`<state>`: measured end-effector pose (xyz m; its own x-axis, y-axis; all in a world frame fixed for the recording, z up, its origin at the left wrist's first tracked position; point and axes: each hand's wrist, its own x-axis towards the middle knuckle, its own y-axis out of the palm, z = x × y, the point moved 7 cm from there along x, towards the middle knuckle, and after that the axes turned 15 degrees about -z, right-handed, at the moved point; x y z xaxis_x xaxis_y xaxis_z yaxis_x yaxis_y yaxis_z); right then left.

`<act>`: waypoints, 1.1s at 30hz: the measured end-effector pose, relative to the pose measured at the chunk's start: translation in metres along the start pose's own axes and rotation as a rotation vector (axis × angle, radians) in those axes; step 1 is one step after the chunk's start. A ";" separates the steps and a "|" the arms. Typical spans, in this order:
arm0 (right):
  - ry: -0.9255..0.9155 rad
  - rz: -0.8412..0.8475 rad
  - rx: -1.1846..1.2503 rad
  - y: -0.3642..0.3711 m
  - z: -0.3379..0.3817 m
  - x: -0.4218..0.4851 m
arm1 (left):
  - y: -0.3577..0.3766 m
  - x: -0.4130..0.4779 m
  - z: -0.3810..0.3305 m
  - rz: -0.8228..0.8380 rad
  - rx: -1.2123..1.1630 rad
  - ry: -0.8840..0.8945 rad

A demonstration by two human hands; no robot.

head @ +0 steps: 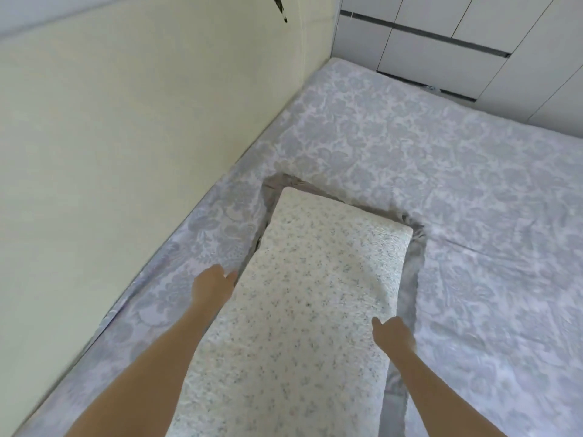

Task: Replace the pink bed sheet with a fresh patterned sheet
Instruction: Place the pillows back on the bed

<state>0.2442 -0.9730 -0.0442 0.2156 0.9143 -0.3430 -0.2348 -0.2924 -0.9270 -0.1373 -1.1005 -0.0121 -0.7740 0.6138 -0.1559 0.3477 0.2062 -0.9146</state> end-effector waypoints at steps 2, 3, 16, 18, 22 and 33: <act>0.093 -0.014 0.054 0.015 -0.008 0.029 | 0.039 0.012 -0.013 0.091 -0.025 -0.032; 0.118 -0.023 0.090 0.020 -0.008 0.039 | 0.056 0.017 -0.018 0.127 -0.036 -0.059; 0.116 -0.519 0.598 -0.014 0.046 0.056 | 0.043 0.042 -0.073 -0.393 -0.398 -0.168; 0.112 -0.552 0.722 -0.034 0.061 0.049 | 0.008 0.053 -0.089 -0.465 -0.408 -0.092; 0.060 -0.523 0.822 -0.040 0.109 0.059 | -0.045 0.100 -0.103 -0.601 -0.298 0.020; 0.021 0.217 0.266 0.087 0.105 0.010 | 0.071 0.094 0.057 -0.012 0.105 -0.270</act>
<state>0.1268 -0.9602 -0.1122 0.1521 0.8318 -0.5338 -0.5158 -0.3939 -0.7608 -0.2159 -1.0718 -0.1127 -0.8952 0.3841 -0.2258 0.2922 0.1235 -0.9483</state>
